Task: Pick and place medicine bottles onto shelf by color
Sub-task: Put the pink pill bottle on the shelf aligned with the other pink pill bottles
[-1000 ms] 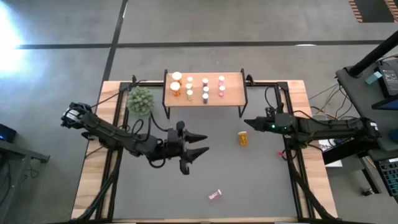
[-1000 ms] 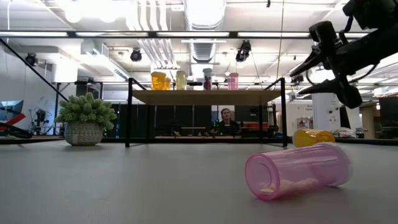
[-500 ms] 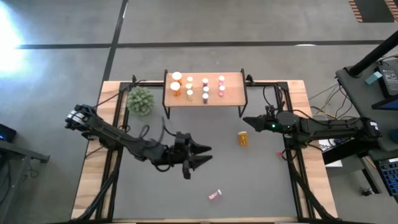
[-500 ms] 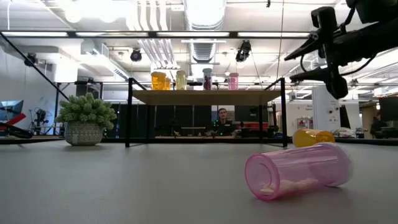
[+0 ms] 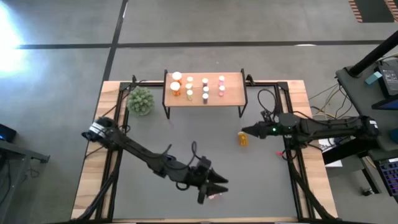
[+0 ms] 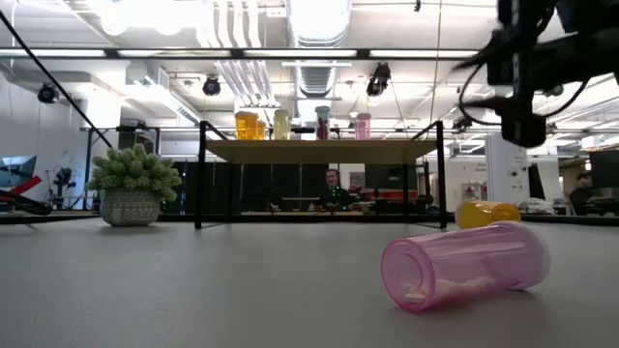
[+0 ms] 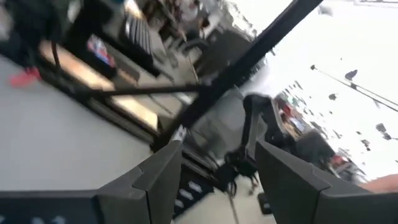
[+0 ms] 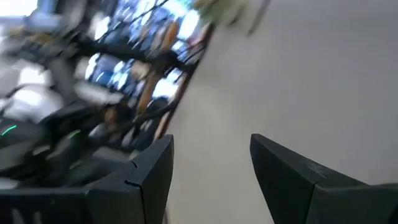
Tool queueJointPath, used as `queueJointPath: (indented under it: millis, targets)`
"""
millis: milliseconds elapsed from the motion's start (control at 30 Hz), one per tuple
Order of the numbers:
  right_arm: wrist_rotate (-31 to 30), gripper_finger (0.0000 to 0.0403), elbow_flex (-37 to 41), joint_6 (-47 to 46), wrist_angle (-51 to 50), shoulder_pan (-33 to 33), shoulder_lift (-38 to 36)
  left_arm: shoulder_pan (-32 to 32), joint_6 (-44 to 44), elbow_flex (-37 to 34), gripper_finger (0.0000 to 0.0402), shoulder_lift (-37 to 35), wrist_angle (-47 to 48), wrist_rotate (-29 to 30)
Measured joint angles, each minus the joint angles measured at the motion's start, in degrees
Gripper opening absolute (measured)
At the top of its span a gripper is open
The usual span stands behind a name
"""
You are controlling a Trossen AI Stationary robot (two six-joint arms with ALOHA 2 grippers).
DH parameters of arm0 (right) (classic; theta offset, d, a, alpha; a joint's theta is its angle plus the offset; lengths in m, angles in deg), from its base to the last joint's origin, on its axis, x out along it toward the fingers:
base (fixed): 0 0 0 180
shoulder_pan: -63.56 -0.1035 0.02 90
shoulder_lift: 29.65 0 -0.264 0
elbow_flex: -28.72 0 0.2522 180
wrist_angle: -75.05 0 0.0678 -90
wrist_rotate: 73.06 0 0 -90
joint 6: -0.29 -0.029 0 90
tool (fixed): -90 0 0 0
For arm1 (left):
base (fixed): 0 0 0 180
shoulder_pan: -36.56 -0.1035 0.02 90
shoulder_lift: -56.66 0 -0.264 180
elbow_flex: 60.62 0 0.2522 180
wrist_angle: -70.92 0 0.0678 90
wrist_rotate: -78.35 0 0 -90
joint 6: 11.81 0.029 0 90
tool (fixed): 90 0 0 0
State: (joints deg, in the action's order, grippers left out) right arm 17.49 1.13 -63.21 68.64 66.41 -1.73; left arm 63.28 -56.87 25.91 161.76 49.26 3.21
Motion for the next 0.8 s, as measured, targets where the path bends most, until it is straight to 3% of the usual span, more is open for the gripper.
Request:
queueJointPath:
  millis: [200, 367, 567, 800]
  targets:
    - [7.4, 0.0203, 0.0, 2.7, 10.2, -5.1, 0.0, 0.3, -5.6, 2.8, 0.0190, 4.3, 0.1, -2.8]
    - [7.5, 0.0203, 0.0, 4.5, 17.3, -11.3, 0.6, 0.3, -5.7, 3.2, 0.0190, 4.1, 0.1, -2.9]
    - [6.8, 0.0203, 0.0, 4.5, 18.6, -17.5, 6.0, 0.3, -5.6, 2.8, 0.0190, 0.4, 1.1, -3.0]
    - [0.8, 0.0203, -8.7, 2.6, 13.5, -24.3, 16.2, 0.3, -5.3, 2.6, 0.0190, -6.5, 17.1, -4.1]
